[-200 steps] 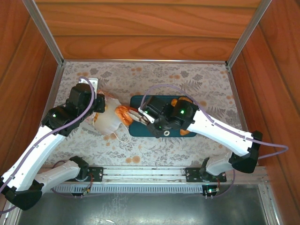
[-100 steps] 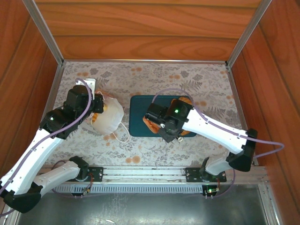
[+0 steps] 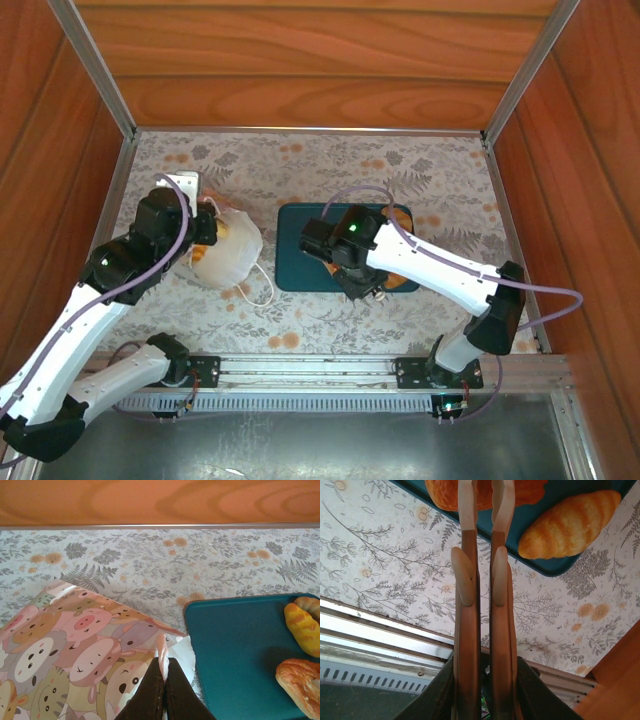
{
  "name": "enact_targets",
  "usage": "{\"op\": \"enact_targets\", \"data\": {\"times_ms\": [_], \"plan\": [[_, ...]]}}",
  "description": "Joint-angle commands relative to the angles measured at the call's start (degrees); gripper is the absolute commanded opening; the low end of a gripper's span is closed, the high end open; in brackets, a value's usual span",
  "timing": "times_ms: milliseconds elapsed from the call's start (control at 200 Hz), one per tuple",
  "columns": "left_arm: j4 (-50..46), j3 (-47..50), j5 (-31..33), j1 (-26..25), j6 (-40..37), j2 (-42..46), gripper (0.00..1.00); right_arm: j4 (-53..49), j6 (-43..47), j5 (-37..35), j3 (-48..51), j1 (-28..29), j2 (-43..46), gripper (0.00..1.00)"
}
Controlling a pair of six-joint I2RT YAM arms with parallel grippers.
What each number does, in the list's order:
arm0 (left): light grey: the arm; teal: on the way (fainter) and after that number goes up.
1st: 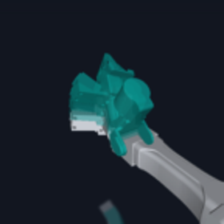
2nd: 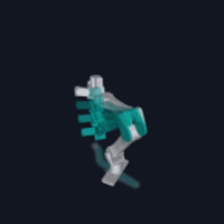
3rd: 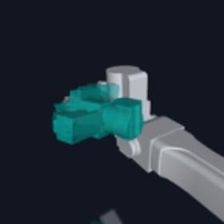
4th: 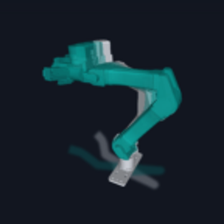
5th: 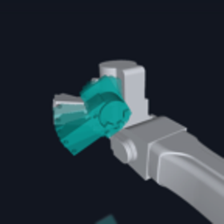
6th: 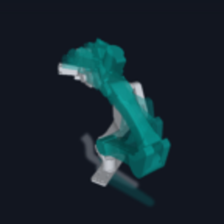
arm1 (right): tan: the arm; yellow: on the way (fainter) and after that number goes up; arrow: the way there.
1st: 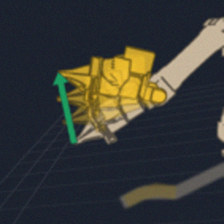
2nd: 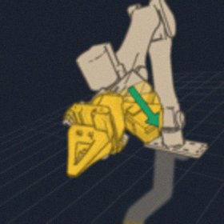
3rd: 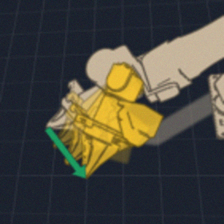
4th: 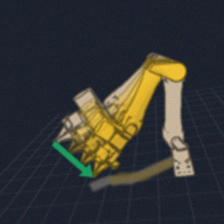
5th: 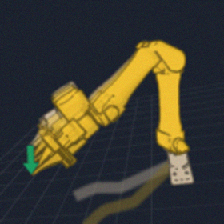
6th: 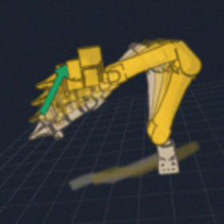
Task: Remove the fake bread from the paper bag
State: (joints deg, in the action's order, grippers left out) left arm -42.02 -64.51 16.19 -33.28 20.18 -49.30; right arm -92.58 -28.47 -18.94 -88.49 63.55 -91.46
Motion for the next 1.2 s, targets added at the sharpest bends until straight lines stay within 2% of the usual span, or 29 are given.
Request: {"op": "enact_targets", "data": {"times_ms": [0,535,820,1194], "plan": [[1.5,1.0,0.6,0.2,-0.3,1.4,0.0,-2.9,-2.1,-1.6,0.2,-0.7,-0.2,0.19],[1.6,2.3,0.7,0.2,0.1,2.7,0.0,-3.6,-0.3,-0.4,3.2,-2.4,-3.2,0.19],[1.6,2.0,0.7,0.3,-0.3,1.9,0.0,-3.0,0.0,-1.1,3.4,-3.1,-3.3,0.36],[1.9,1.4,-0.3,0.3,-0.3,1.0,0.0,-3.2,-1.1,-1.4,2.3,-3.4,-0.8,0.42]]}}
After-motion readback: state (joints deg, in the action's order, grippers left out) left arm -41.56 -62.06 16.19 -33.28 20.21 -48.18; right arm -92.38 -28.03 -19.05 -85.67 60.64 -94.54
